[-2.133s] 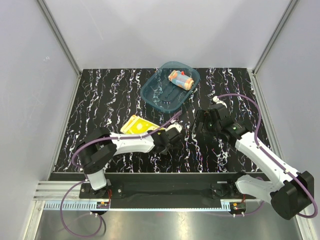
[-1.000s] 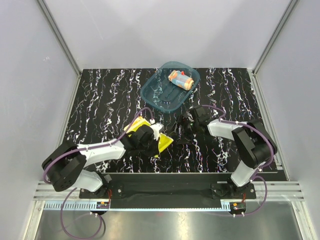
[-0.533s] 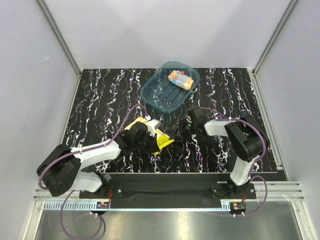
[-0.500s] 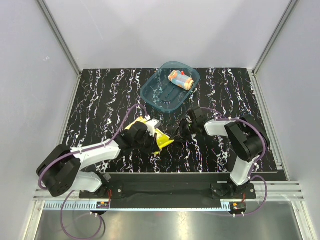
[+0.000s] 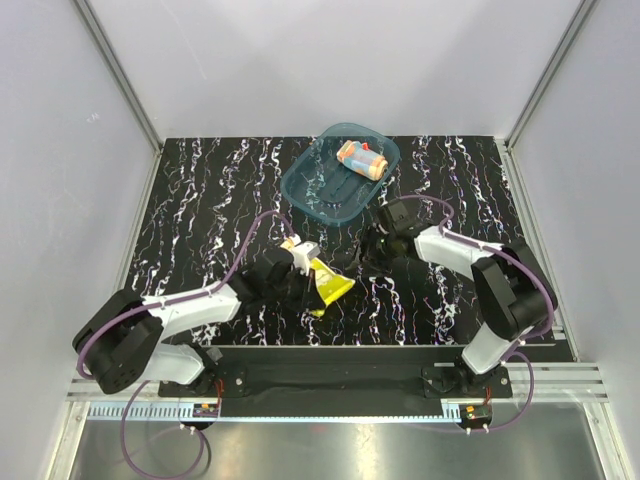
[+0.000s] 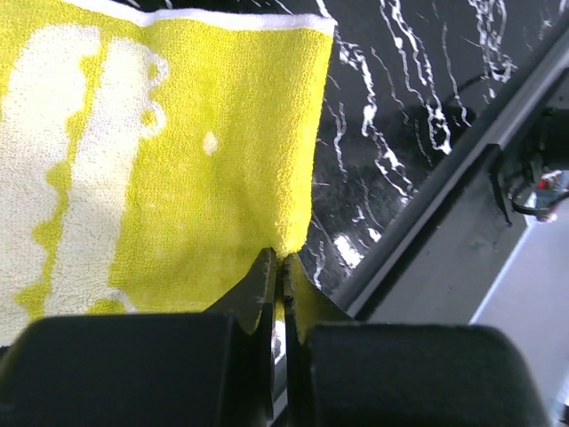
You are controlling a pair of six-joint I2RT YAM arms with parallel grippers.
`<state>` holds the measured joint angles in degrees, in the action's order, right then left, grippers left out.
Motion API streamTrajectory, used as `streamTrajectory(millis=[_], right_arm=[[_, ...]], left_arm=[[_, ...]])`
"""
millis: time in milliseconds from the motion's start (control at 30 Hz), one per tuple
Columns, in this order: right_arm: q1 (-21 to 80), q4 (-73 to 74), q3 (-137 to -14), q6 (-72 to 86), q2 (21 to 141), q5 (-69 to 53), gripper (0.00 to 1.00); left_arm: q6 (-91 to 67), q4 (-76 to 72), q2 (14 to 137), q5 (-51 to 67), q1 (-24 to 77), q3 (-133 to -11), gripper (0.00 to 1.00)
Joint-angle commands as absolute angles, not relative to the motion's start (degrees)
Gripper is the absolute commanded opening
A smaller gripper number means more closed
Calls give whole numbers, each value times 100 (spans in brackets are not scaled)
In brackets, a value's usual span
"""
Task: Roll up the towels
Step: Roll the towel
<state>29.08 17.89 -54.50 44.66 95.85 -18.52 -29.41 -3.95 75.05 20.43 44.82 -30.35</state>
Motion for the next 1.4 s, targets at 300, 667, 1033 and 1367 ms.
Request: streamTrajectory(millis=[300,667,1033,1367], right_arm=[[2821,3524,-6653,3305,8702,-194,79],[2821,3086,-6329,2901,8025,-1809,73],[2821,2224,-5564,2751,7963,-3304,54],[3181,1389,-5256,2813,8427,-3964,40]], left_arm=[[-3700,-9,7927,2750,4570,-3726,0],[-5290,-877,8473,3418,4202,-3516,0],[-6512,-2293,8385,3718,3376,-2444,0],[-6346,-1714,8701,3700,3032,-2443,0]])
